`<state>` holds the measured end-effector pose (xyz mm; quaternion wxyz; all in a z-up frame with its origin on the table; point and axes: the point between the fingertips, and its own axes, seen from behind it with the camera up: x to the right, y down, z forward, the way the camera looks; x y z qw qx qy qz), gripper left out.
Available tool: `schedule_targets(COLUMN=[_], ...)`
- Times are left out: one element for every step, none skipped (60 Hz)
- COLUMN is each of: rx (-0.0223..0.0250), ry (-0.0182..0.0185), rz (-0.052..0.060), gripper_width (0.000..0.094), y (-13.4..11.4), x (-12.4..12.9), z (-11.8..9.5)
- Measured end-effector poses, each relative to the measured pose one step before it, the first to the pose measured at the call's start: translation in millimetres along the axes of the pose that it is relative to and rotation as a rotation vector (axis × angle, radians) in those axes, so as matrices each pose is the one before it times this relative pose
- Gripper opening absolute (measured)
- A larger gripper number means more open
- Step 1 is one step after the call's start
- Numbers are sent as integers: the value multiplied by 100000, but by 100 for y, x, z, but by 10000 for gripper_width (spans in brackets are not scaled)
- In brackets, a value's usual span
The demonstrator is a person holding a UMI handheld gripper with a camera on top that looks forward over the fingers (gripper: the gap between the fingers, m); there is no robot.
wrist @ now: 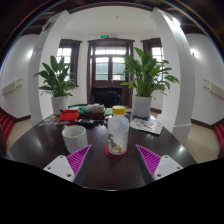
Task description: Pour water
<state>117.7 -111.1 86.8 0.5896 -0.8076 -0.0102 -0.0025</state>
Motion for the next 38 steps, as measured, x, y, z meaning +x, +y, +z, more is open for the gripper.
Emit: schedule_targets(rx=[331, 224, 7, -51, -79, -28, -9, -112, -23, 88, 237, 317, 350, 413, 476, 512, 484, 512, 293, 202, 130, 139, 84, 128, 22, -11, -56, -84, -88, -59, -31, 63, 71, 54, 19, 51, -54, -87], ry=[145, 164, 219, 244, 201, 120, -48, -68, -196, -146, -181, -69, -53, -4, 110, 184, 363, 300, 251, 48, -121, -230, -222, -252, -314, -338, -400, -354, -251, -91, 108, 380, 557, 694, 674, 570, 398, 202], rz=[-164, -187, -189, -245, -249, -128, -39, 23, -46, -176, -226, -269, -277, -415, -549, -593, -395, -224, -92, 5, 180, 273, 433, 194, 239, 263, 297, 184, 47, -29, -36, -72, -50, 21, 72, 125, 189, 238], gripper_width=[859, 858, 859, 858, 860, 859, 860, 862, 862, 862, 864, 864, 864, 862, 863, 862, 861, 858, 860, 858, 855, 856, 858, 858, 857, 859, 859, 860, 860, 860, 861, 860, 859, 860, 860, 860, 859, 861], y=[-99, -57, -46, -50, -76, -86, -48, -118, -66, -61, -83, -111, -136, -149, -160, -289, -164, -94, -117, -126, -84, -94, -194, -83, -53, -61, -76, -28, -52, -48, -30, -36, -15, 0, 26, 30, 49, 23], x=[-215, -198, -183, -169, -195, -137, -191, -154, -276, -239, -160, -182, -164, -148, -96, -40, -164, 25, -31, -42, -42, -102, -316, -128, -126, -128, -158, -125, -113, -64, -24, 15, 64, 91, 89, 111, 85, 70], z=[-413, -355, -319, -312, -300, -276, -267, -208, -215, -241, -188, -198, -189, -196, -173, -95, -159, -190, -193, -187, -191, -141, 152, -53, -76, -93, -124, -96, -104, -110, -93, -67, -61, -27, -51, -37, -38, -52])
